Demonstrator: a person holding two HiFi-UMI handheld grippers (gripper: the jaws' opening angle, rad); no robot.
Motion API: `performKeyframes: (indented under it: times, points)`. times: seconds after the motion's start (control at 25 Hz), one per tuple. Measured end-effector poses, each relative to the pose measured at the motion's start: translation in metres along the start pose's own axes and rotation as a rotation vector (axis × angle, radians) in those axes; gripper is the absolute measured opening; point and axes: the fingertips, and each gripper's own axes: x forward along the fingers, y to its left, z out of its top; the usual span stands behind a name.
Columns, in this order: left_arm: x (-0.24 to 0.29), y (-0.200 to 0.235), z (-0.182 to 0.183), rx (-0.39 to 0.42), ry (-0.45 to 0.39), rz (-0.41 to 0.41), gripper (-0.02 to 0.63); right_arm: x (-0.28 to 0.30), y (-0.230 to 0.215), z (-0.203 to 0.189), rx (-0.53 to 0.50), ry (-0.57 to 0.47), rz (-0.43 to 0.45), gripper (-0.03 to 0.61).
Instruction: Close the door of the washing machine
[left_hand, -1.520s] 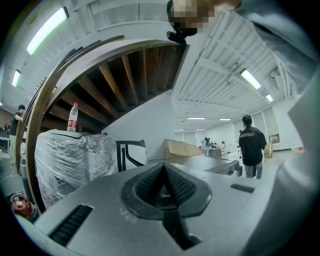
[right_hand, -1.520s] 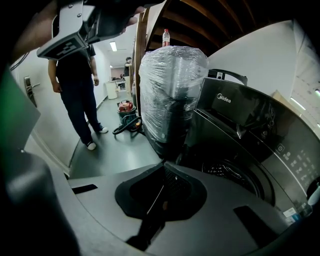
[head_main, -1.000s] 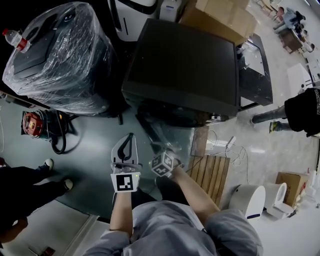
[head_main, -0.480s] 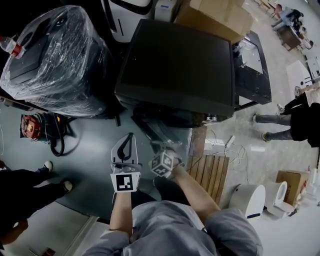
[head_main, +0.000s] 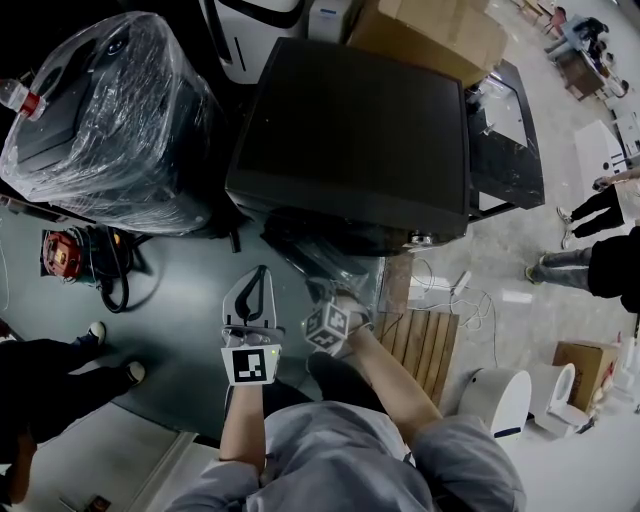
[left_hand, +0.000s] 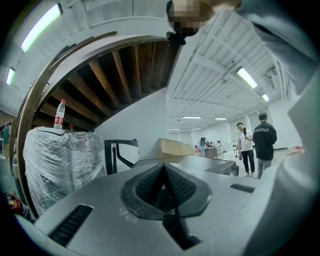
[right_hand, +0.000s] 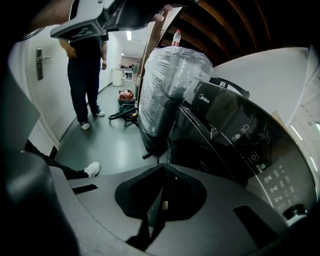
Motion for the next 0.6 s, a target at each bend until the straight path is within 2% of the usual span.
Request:
performKeyframes:
  times: [0.36,0.6]
  points:
    - [0.002,-0.001,-0.002,0.010,0.002,0.004,0.002,0.002,-0.020,-0.008,-0.067,0.050,-0.101,0.002]
    - [0.003,0.000,-0.006,0.011,0.014,0.002,0.002,0.002,-0.036,-0.012,-0.059,0.053,-0.147,0.002]
